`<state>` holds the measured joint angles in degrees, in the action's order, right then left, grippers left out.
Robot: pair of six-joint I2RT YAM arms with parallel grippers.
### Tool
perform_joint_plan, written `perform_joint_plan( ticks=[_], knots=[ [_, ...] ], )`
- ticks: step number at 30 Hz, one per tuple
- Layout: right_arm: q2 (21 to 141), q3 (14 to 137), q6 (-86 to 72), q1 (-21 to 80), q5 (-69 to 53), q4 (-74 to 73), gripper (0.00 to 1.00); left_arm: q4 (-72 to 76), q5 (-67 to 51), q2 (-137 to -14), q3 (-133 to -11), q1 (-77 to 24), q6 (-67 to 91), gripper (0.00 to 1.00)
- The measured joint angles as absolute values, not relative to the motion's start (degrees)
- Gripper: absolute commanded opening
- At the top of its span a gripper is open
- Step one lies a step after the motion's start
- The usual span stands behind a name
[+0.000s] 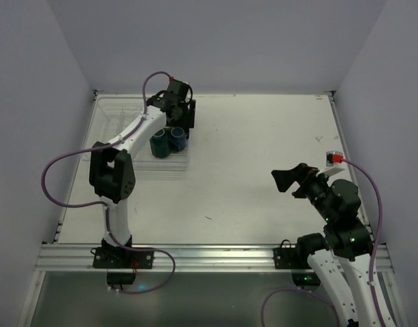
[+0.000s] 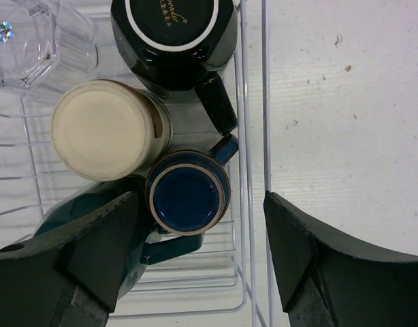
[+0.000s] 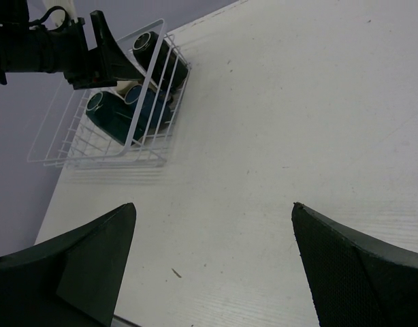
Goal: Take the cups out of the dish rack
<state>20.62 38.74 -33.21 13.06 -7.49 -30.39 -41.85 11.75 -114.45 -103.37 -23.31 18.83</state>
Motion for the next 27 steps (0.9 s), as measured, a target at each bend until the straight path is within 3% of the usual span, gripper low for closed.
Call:
perform_joint_plan(
  ticks=[15,27],
  knots=[
    [20.1,38.74,-33.3,13.06,-7.53,-30.44,0.99,-39.81,12.6,-113.56,-97.51,-23.81,18.65,0.77],
    [20.1,38.17,-33.41,13.06,-8.86,-30.41,0.99,-37.43,13.98,-105.8,-88.03,-23.64,18.96,0.79]
  ],
)
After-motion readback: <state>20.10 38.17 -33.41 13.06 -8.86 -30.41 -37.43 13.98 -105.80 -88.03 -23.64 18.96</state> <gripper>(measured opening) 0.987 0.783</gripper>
